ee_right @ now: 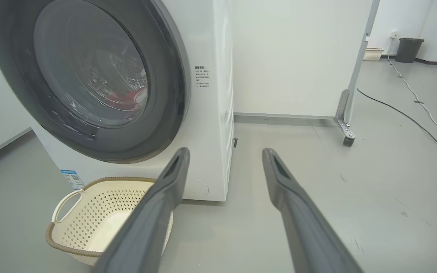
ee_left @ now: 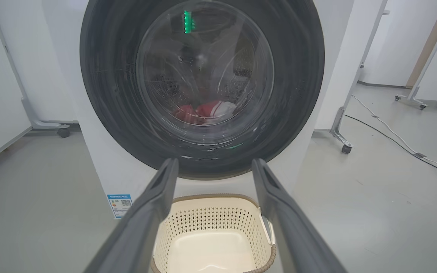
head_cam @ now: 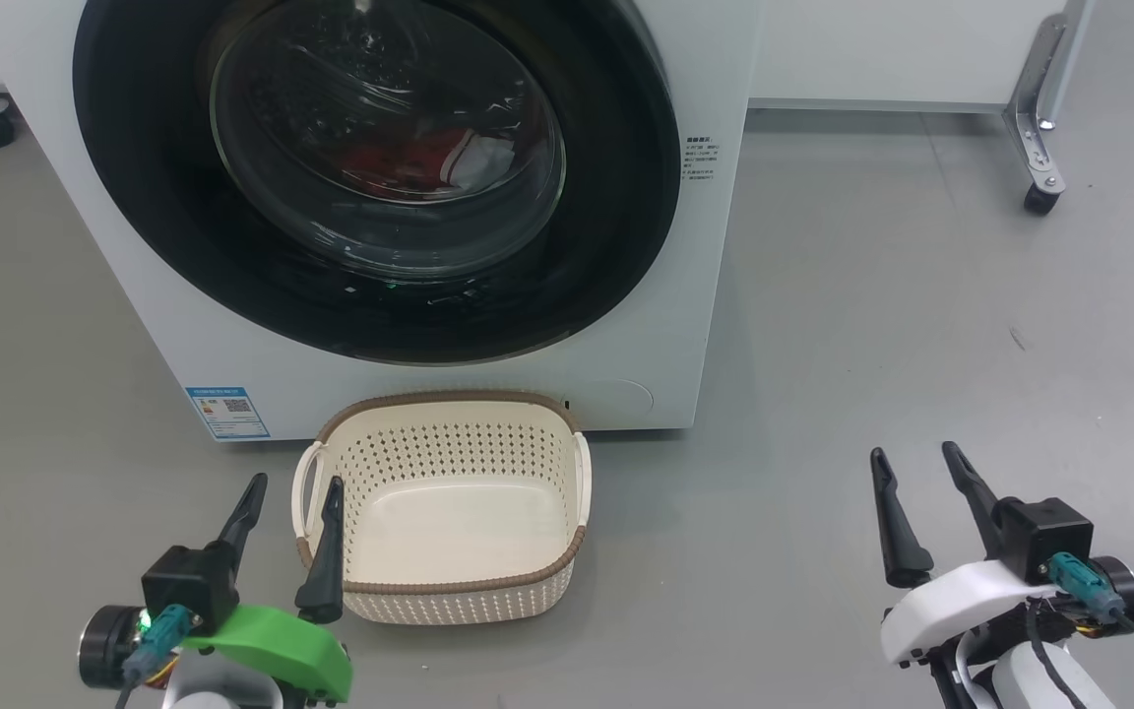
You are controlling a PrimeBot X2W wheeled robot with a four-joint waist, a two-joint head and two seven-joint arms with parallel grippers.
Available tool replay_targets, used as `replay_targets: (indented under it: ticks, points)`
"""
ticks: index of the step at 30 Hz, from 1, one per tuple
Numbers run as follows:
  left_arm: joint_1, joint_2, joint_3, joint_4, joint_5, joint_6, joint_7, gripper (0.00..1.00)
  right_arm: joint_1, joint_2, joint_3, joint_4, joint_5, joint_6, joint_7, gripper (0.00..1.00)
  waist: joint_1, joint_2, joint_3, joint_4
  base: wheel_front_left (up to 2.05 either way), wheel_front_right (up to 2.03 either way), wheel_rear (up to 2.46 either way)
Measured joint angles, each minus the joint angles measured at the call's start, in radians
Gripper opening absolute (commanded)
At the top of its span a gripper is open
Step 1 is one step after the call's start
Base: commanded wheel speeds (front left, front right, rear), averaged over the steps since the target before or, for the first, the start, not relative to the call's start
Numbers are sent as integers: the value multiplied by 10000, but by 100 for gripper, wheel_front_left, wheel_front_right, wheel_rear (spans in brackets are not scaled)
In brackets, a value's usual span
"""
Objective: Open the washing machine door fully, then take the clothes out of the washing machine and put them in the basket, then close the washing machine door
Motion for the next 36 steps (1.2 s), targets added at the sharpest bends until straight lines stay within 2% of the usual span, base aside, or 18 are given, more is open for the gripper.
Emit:
replay_targets:
  ticks: [7,18,31,32,33,34,36]
  points:
    - [-13,8,-61,79,566,167,-198,100,0,33,4,0,-675,-12,-174,100,0,0,17,-5,0,0,0]
    - [-13,-44,35,318,568,184,-198,100,11,259,-393,50,-667,-146,-174,100,0,0,31,9,0,0,0]
    - [-13,-59,58,481,568,184,-198,100,35,316,-577,161,-671,-67,-174,100,0,0,50,36,0,0,0]
    - [-13,-65,61,491,568,184,-198,100,35,320,-587,190,-671,-67,-174,75,0,0,51,38,0,0,0]
    - [-13,-69,63,499,568,184,-198,100,38,326,-602,261,-667,-63,-174,75,0,0,53,41,0,0,0]
    - [-13,-69,67,508,568,184,-198,100,49,343,-621,295,-669,-48,-174,0,0,0,55,44,0,0,0]
    - [-13,-71,73,523,570,184,-198,100,50,355,-631,301,-671,10,-176,0,0,0,58,51,0,0,0]
